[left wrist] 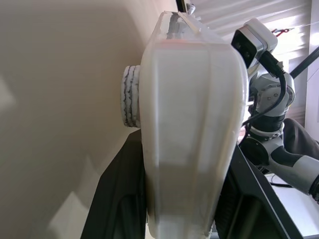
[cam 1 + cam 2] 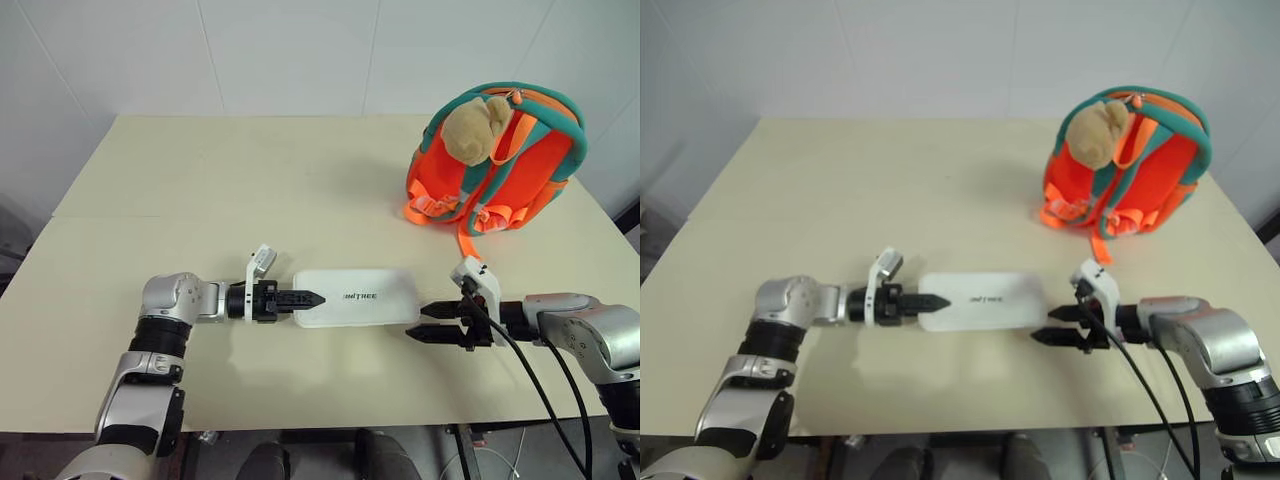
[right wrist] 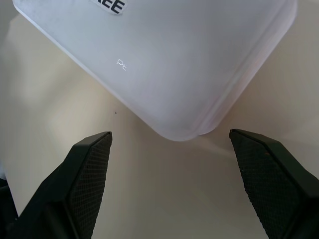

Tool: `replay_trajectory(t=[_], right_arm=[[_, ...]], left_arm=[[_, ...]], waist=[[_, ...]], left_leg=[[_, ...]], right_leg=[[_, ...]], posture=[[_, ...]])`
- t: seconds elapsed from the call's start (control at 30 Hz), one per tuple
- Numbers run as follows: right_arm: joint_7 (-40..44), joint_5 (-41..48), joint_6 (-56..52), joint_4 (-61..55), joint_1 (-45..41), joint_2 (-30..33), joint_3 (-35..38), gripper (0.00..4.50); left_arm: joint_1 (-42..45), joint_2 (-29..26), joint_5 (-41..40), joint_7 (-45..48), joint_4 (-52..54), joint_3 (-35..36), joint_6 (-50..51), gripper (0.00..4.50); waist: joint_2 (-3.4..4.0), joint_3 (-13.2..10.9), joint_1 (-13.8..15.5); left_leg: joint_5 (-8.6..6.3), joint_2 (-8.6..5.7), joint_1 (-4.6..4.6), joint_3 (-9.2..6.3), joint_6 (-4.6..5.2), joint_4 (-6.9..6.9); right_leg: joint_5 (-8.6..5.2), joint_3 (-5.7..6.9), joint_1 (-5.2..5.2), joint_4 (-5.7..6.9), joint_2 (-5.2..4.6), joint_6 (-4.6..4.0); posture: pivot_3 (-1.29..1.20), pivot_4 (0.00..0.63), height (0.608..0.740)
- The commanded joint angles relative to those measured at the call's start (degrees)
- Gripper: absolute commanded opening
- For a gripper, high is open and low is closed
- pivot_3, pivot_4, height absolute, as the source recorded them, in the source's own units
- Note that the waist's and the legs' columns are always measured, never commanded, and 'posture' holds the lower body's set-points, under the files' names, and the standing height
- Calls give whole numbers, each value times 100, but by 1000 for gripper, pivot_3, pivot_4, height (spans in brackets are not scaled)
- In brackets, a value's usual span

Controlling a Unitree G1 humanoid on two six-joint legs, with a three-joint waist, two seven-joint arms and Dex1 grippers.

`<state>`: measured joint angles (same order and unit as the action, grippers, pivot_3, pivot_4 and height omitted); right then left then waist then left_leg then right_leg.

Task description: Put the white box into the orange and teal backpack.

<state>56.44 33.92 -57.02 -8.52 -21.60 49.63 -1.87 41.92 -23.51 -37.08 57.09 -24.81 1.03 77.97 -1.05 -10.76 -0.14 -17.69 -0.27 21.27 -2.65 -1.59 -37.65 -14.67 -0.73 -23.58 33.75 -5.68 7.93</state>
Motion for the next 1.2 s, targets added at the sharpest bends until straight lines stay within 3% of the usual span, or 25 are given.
replay_trajectory(t=[0.03,0.33,0.5,0.83,1.1,1.2], right_arm=[[130,-64,422,140,-60,189,406,4500],[-175,-859,2584,2403,-988,357,1399,4500],[-533,-1347,3698,3518,-1831,65,1400,4500],[-704,-1894,4721,5747,-3527,-691,1170,4500],[-704,-1818,4937,6709,-4305,-1224,1401,4500],[-946,-1727,5160,7095,-4497,-1318,1632,3861]], left_arm=[[-162,-167,-208,41,433,118,72,1238],[-905,-957,-430,445,1640,385,-553,1238],[-1176,-1165,-374,453,1817,389,-937,1238],[-1511,-1279,-401,461,2047,308,-1202,1238],[-1717,-1361,-491,397,2135,488,-1274,1238],[-1739,-1370,-504,356,2153,552,-1341,1238]], waist=[[0,0,0],[0,0,-3],[1,-1,-15],[1,-1,-65],[3,-2,-153],[3,-2,-159]], left_leg=[[0,0,0,0,0,1],[3,2,0,13,-10,20],[25,5,-1,21,-50,43],[28,6,2,25,-56,49],[30,7,2,23,-59,53],[31,7,2,23,-61,53]], right_leg=[[0,0,-1,0,0,0],[-1,-7,-9,-11,-1,-2],[-3,-7,-14,-10,0,-5],[-2,-8,-14,-10,1,-4],[-2,-8,-14,-11,1,-4],[-2,-8,-14,-9,1,-4]], posture=[[0,150,740],[0,150,740],[0,150,740],[0,150,740],[0,150,740],[0,150,740]])
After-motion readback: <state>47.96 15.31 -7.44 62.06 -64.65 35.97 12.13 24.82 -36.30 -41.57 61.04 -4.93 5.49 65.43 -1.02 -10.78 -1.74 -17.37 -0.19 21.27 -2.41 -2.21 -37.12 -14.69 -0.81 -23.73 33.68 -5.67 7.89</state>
